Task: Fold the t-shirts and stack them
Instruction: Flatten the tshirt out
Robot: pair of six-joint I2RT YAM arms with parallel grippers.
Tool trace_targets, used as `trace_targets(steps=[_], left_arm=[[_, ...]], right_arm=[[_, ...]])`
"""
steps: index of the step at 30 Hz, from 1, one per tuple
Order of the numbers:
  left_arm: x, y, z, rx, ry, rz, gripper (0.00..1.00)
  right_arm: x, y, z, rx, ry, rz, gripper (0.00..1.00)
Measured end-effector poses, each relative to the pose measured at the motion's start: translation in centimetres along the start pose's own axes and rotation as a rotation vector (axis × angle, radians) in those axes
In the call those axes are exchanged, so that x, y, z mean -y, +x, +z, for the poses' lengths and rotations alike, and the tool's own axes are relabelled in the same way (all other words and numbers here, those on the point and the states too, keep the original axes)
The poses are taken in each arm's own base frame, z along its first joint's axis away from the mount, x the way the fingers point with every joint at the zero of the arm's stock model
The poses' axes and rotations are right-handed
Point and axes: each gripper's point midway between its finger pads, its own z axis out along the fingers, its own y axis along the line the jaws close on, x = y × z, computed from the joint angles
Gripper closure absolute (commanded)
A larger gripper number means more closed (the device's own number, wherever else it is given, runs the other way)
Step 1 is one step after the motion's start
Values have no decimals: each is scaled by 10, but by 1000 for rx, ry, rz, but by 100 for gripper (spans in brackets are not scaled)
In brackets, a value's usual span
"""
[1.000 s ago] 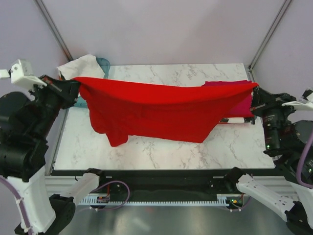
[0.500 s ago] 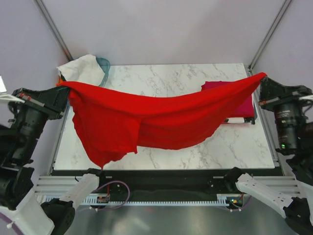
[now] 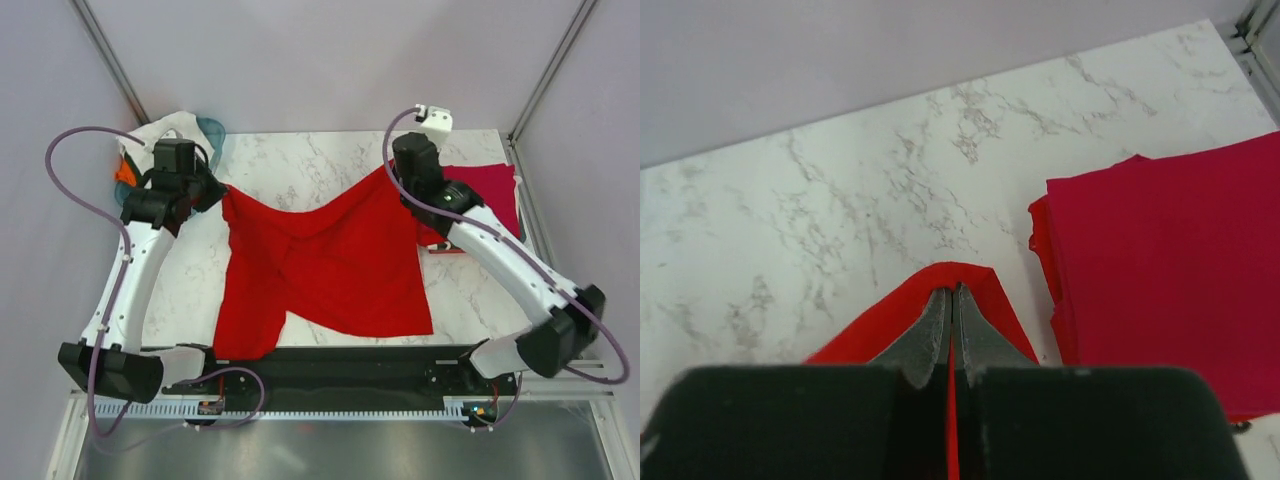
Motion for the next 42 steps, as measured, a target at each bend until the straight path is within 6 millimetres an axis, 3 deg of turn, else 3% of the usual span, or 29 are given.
trace_targets(steps=[4,7,11,12,13,14,15,16,18,19,20,23,27,30,34,39,42], left_arm=[[-3,-14,37,50,-69,-55,98],[-8,-17,70,66,-127,-102,98],[-11,-14,121,57,-173,-152,98],[-12,-13,136,49,-184,-163,98],[-11,-11,152,41,-195,-172,98],[-11,-12,168,32,-207,-181,97],[-9,-14,181,32,-209,-188,81],[-9,-15,197,29,-217,-192,65],[-6,-22,220,33,-213,-180,25],[-4,-26,229,39,-211,-172,19],[-1,-31,232,47,-205,-171,18],[5,-42,227,75,-183,-158,9],[13,-49,192,106,-143,-151,8],[16,-43,150,112,-101,-138,6],[31,-16,108,66,22,-117,6],[32,45,90,-56,98,-71,6],[25,65,85,-97,105,-51,6]], right_arm=[[9,61,74,-136,76,-23,100],[20,95,121,-215,128,-15,100],[27,114,184,-258,164,26,100],[28,117,198,-264,164,38,93],[29,120,212,-273,164,49,76],[28,121,227,-272,158,64,21],[26,119,241,-265,149,75,7],[25,117,251,-259,144,75,4],[25,113,267,-247,133,64,9],[24,111,268,-244,127,60,15],[24,113,267,-257,117,46,30],[19,112,256,-272,82,21,51],[20,133,213,-338,71,-52,64],[10,154,178,-384,41,-112,72],[3,181,151,-437,22,-156,79],[35,208,146,-496,113,-198,81],[56,220,149,-516,183,-224,82]])
